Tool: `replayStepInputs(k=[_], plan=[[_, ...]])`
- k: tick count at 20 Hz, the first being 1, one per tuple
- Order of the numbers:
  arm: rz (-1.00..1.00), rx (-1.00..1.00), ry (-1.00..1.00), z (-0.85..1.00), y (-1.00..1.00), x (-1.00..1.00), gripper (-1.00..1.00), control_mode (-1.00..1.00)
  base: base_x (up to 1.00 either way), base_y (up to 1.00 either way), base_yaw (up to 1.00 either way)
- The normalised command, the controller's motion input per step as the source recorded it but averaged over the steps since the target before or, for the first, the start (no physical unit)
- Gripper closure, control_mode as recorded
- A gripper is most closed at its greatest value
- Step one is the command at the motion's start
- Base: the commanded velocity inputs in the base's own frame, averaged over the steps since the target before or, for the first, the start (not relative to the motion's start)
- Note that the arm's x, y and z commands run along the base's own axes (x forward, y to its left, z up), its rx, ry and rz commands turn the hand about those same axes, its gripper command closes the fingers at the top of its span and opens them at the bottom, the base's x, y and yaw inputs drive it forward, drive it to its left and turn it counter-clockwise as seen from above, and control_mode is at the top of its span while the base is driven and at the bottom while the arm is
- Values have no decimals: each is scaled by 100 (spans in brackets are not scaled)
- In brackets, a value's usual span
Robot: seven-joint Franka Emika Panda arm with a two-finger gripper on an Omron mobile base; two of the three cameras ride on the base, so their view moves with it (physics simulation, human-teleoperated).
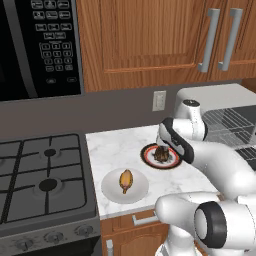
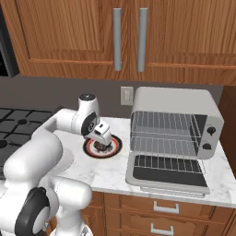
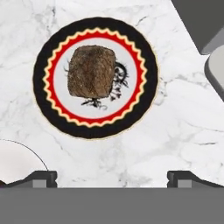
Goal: Open the toaster oven door. Place the bread on the bottom rack in the toaster oven and place the chicken drumstick on the top rack.
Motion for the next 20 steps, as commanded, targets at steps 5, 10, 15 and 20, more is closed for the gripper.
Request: replayStepInputs(k=[5, 10, 15, 20], plan=[[-4, 5, 2, -19, -4, 40, -100, -100, 0, 0, 0], [-11, 6, 0, -27, 0, 27, -100, -100, 0, 0, 0], [-11, 0, -3, -37, 0, 2, -100, -100, 0, 0, 0], [-10, 0, -4, -26, 0, 10, -100, -100, 0, 0, 0]])
